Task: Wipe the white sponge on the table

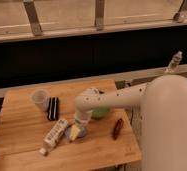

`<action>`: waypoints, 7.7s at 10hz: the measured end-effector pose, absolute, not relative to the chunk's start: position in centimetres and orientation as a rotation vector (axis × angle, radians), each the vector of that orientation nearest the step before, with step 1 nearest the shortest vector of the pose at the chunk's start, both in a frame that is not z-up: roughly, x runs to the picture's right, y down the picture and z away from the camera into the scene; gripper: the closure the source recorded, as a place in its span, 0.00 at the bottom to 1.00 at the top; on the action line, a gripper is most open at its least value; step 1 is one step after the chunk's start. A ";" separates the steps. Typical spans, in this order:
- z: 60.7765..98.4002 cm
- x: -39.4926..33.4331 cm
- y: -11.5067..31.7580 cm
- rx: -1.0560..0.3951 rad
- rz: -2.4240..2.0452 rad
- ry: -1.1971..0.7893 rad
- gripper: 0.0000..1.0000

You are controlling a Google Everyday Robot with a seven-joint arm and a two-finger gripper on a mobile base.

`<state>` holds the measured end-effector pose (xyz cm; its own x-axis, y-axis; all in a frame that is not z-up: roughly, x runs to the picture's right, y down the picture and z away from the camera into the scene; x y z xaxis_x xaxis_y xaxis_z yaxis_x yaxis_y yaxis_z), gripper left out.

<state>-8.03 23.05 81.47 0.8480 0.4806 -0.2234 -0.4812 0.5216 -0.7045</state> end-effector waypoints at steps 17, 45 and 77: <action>83.0 -2.2 20.9 -0.843 0.689 -0.009 1.00; 80.0 -4.4 17.7 -0.812 0.580 0.036 1.00; 80.1 6.1 15.6 -0.839 0.853 -0.107 0.20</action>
